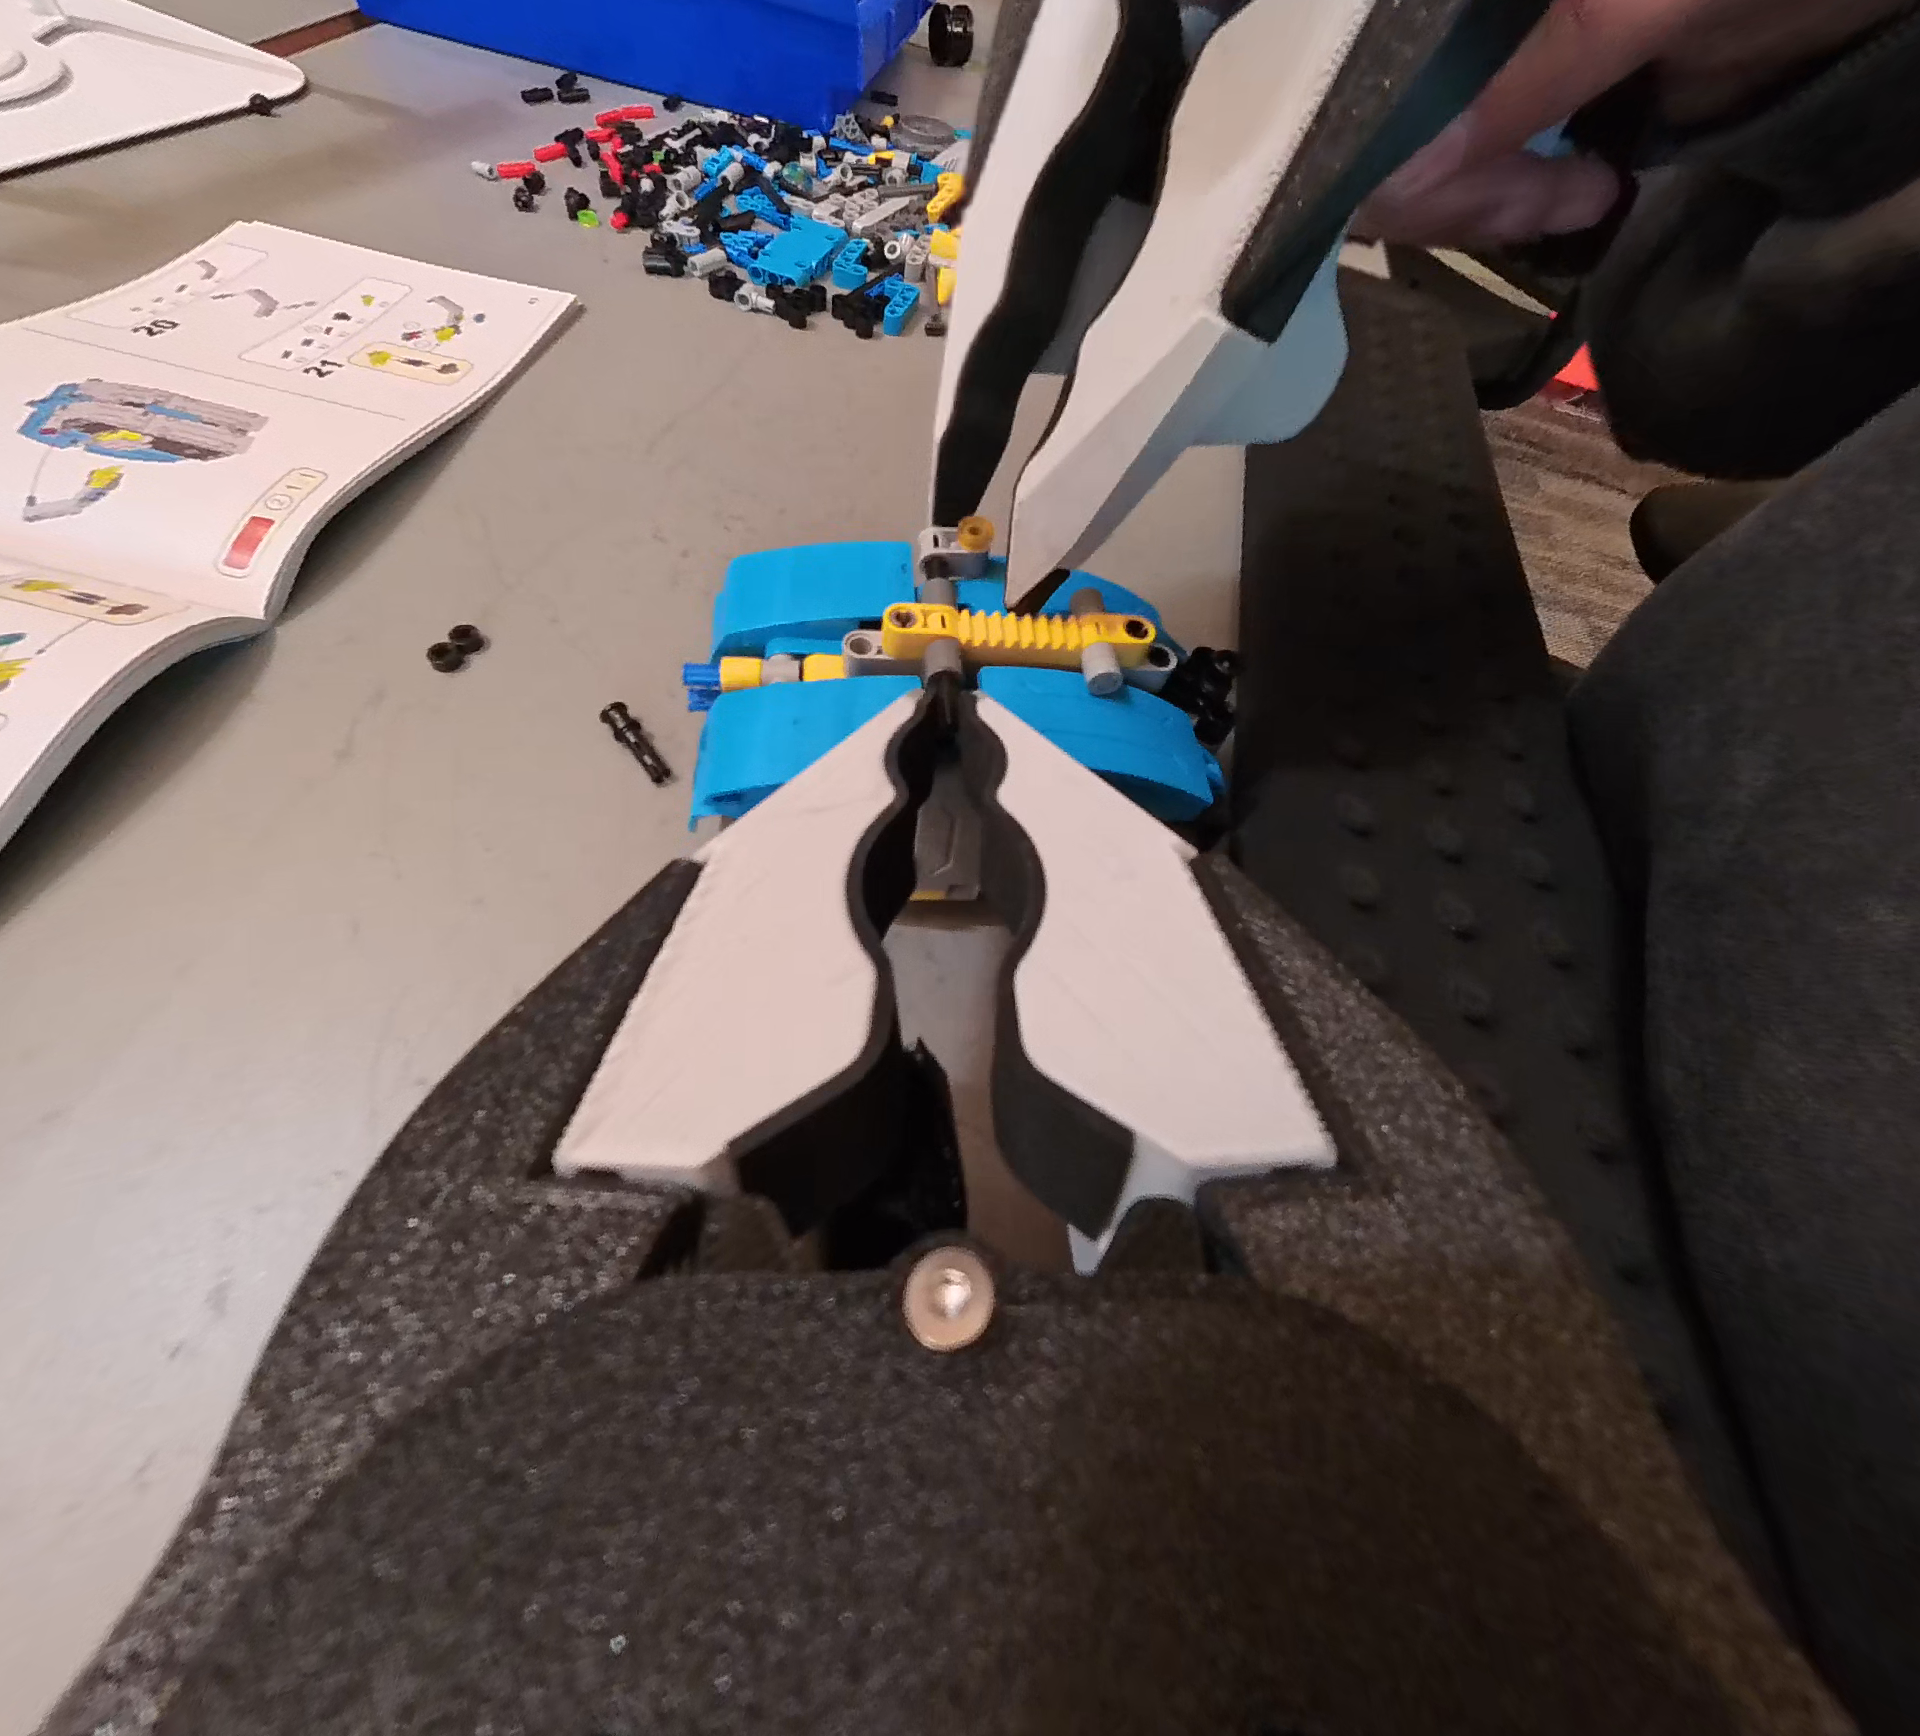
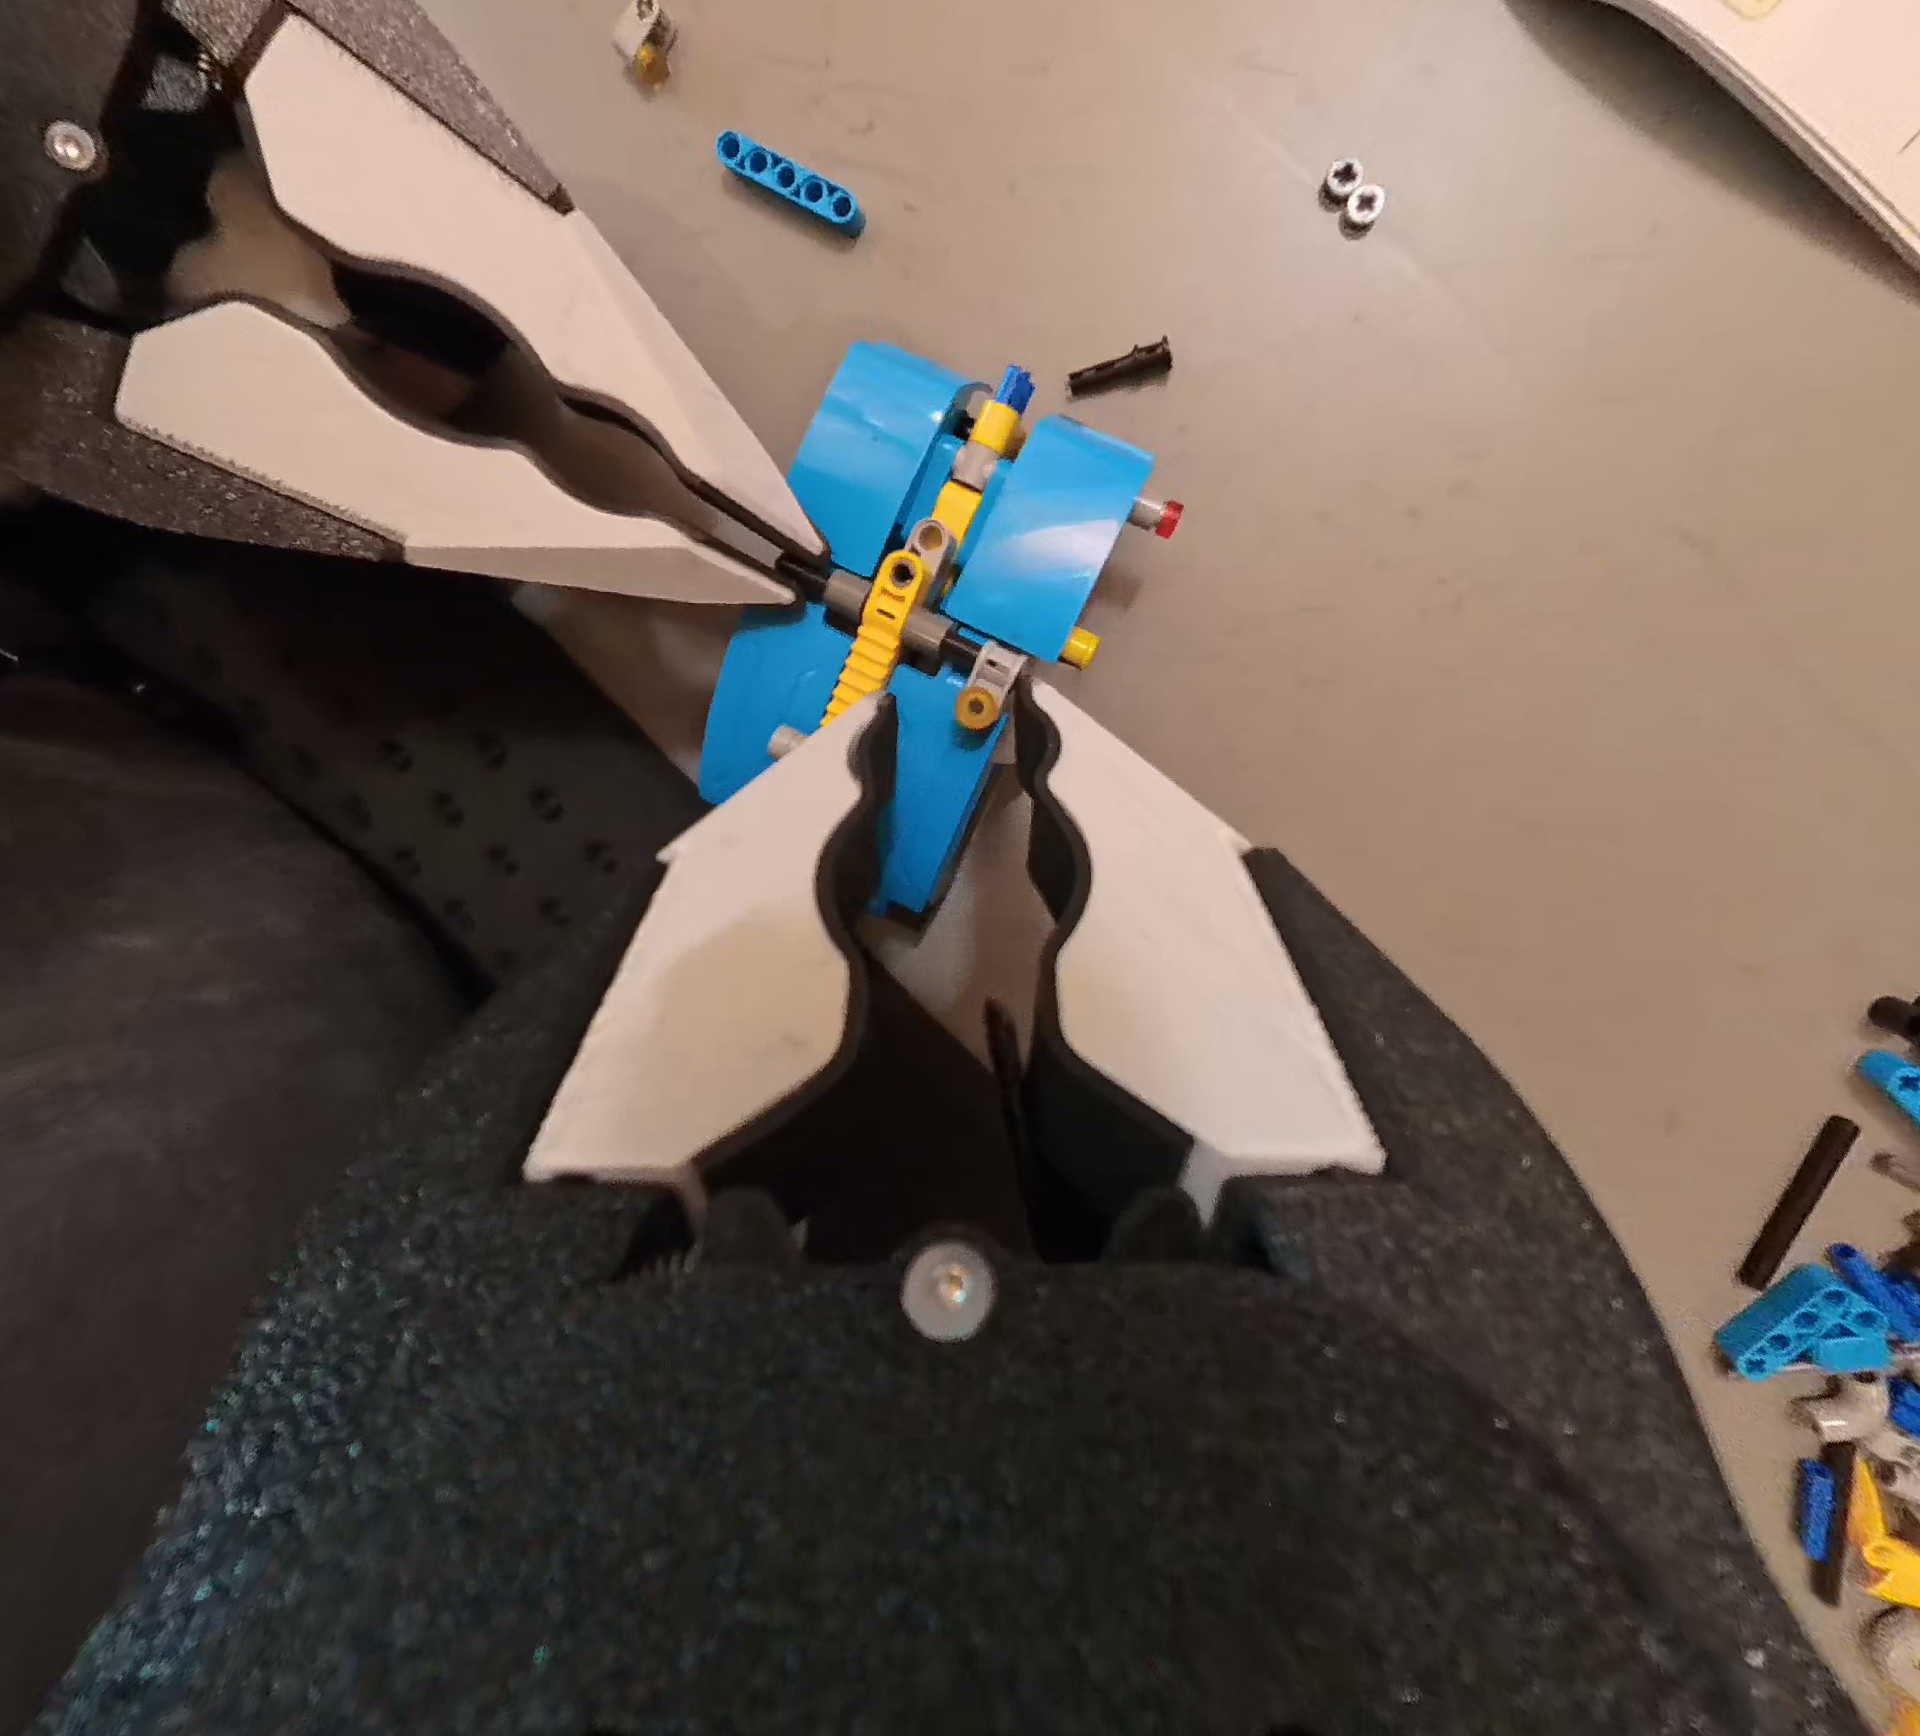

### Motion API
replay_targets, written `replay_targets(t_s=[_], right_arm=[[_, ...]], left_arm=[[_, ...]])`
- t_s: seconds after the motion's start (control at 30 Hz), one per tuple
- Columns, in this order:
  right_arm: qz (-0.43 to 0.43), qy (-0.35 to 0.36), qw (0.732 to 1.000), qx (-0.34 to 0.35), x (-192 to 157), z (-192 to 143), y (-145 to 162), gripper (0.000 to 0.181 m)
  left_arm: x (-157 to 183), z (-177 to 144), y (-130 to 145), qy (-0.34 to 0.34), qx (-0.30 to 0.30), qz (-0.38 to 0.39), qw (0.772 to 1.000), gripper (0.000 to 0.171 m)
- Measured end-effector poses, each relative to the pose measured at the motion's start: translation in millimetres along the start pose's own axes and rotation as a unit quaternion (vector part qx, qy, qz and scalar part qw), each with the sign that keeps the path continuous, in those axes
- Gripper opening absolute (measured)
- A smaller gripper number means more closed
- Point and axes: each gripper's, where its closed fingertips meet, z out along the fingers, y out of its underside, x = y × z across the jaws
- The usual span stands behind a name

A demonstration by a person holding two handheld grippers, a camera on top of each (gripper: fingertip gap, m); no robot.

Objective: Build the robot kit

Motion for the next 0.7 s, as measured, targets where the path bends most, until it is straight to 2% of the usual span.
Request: replay_targets(t_s=[0.2, 0.53, 0.7], right_arm=[[-0.051, 0.083, 0.995, -0.001, 0.1, 0.3, 1.3, 0.020], [-0.071, 0.071, 0.995, 0.016, -0.4, 1.6, -0.9, 0.016], [-0.032, 0.090, 0.995, 0.019, 12.9, -8.7, 2.6, 0.023]], left_arm=[[-0.3, 0.8, 0.3, -0.009, -0.002, 0.010, 1.000, 0.003], [0.7, 1.9, 0.4, -0.006, -0.003, 0.011, 1.000, 0.003], [0.3, 1.8, 0.2, -0.012, -0.003, 0.023, 1.000, 0.004]])
